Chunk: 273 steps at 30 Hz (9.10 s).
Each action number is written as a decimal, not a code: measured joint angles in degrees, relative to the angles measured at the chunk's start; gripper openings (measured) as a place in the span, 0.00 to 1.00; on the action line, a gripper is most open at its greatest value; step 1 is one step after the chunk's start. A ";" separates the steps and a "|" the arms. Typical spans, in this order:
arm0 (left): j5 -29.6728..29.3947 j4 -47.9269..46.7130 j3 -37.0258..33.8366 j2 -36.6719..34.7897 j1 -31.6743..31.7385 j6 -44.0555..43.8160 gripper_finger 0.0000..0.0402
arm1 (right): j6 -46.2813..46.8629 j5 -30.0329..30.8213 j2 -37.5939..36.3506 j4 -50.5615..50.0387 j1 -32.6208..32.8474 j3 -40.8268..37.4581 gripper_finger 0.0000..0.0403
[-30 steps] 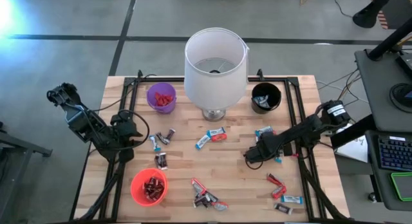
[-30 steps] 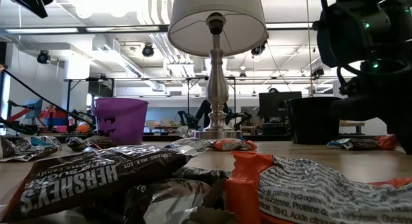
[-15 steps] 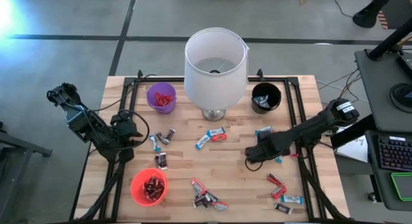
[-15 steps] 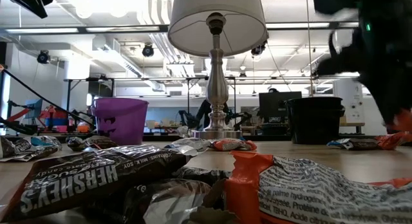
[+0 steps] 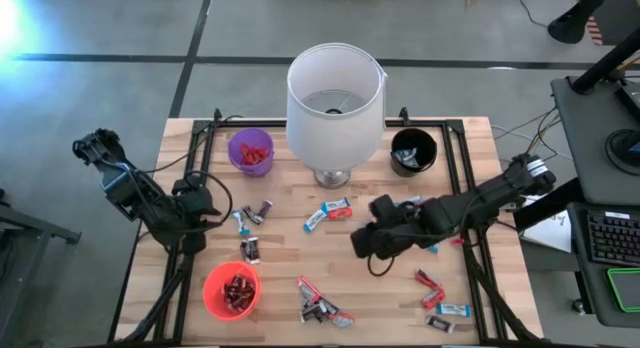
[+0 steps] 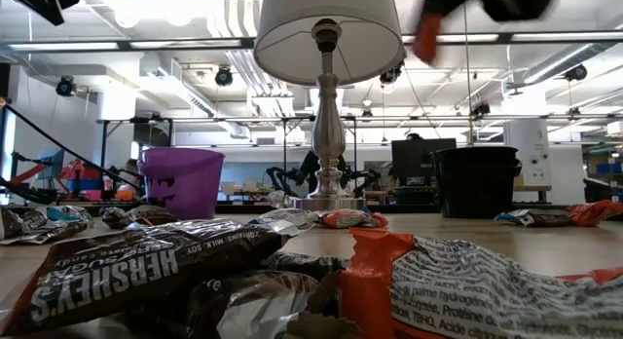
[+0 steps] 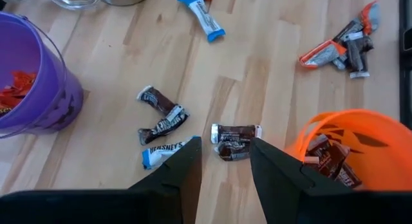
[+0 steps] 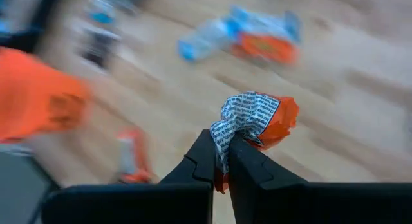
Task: Sort candy
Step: Put the orange chocolate into the purple bucket, then put the black chocolate into the orange bucket
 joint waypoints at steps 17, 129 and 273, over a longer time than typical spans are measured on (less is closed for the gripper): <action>-14.44 12.03 8.19 5.08 0.00 21.97 0.46 | -34.54 2.46 6.59 48.56 -5.05 7.08 0.03; -20.95 43.02 11.20 15.67 8.66 63.83 0.00 | -35.90 -5.84 13.91 78.15 -7.77 7.37 0.33; 25.29 28.98 -20.26 13.10 49.29 14.37 0.39 | -36.22 -7.52 11.58 -9.72 -8.58 7.28 0.53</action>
